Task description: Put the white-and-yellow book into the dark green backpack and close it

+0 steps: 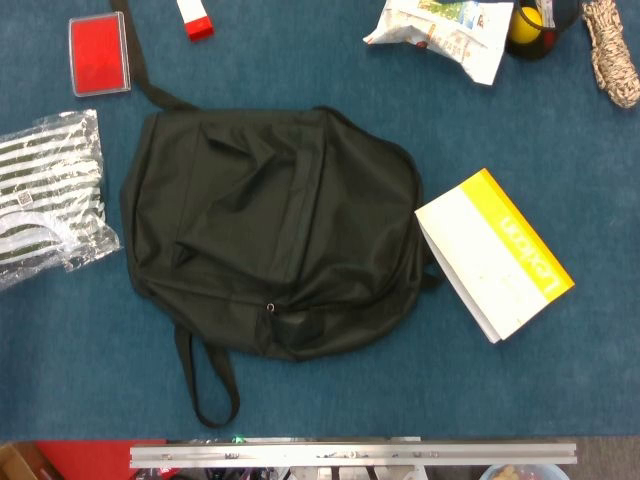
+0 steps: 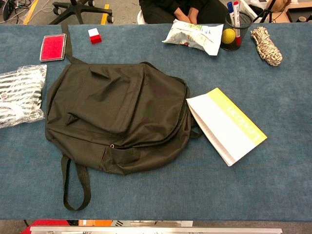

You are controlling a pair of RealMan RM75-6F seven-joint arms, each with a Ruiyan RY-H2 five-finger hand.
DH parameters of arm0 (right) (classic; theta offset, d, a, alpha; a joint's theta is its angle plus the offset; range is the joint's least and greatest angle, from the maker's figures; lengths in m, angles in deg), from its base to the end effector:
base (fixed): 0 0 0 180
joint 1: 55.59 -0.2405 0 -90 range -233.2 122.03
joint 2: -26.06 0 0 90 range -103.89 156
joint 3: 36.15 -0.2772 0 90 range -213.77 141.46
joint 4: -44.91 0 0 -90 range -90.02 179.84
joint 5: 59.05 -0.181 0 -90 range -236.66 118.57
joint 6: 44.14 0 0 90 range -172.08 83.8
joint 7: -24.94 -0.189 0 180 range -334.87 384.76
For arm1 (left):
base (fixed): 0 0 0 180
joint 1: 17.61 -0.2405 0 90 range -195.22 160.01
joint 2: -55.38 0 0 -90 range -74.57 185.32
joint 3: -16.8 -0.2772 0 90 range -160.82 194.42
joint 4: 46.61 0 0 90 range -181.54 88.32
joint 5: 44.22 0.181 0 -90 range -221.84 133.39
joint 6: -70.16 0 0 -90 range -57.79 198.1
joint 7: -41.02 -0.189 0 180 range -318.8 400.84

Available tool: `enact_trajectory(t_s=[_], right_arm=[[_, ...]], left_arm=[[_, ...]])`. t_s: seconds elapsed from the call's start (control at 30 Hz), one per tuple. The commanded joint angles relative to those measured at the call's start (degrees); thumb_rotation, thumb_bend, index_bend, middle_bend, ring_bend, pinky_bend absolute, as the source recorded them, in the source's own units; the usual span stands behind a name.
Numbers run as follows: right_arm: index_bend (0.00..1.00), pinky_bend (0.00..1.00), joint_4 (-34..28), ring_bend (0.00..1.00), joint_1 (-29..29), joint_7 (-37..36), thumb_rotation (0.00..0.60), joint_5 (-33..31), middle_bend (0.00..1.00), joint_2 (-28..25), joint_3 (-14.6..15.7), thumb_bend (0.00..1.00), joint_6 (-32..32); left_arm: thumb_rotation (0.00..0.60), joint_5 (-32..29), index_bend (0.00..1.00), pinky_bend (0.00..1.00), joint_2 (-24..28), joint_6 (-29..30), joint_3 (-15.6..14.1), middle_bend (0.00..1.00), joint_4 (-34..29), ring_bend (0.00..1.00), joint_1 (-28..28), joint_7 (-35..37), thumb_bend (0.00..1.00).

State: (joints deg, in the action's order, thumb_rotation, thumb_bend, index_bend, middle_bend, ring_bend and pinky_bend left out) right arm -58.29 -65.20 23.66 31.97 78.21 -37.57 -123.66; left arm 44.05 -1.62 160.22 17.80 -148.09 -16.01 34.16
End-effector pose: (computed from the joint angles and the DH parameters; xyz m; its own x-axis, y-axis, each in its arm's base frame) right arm -0.2667 -0.2388 0.2171 0.4162 -0.0903 0.9048 -0.9013 -0.1728 0.3973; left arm -0.2968 0.2004 0.2282 0.4746 -0.0281 0.8797 0.8801 0.0041 -0.4747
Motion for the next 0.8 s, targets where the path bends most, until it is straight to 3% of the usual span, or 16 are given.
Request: enact_trajectory(t_s=[0.03, 0.43, 0.8], right_arm=[[0.24, 0.22, 0.30, 0.13, 0.02, -0.25, 0.600, -0.08, 0.28, 0.07, 0.01, 0.35, 0.07], [0.24, 0.22, 0.54, 0.13, -2.38, -2.45, 0.600, 1.81, 0.28, 0.11, 0.01, 0.31, 3.02], [0.24, 0.22, -2.06, 0.18, -10.44, -4.55, 0.600, 5.54, 0.31, 2.02, 1.02, 0.20, 14.98]], left_arm=[[0.600, -0.06, 0.35, 0.27, -0.04, -0.24, 0.03, 0.35, -0.35, 0.33, 0.10, -0.61, 0.22], [0.600, -0.11, 0.35, 0.27, -0.19, 0.77, 0.02, 0.35, -0.90, 0.33, -0.79, -0.83, 0.21], [0.600, 0.21, 0.35, 0.27, 0.00, 0.77, 0.11, 0.35, -1.07, 0.33, -0.87, -0.77, 0.21]])
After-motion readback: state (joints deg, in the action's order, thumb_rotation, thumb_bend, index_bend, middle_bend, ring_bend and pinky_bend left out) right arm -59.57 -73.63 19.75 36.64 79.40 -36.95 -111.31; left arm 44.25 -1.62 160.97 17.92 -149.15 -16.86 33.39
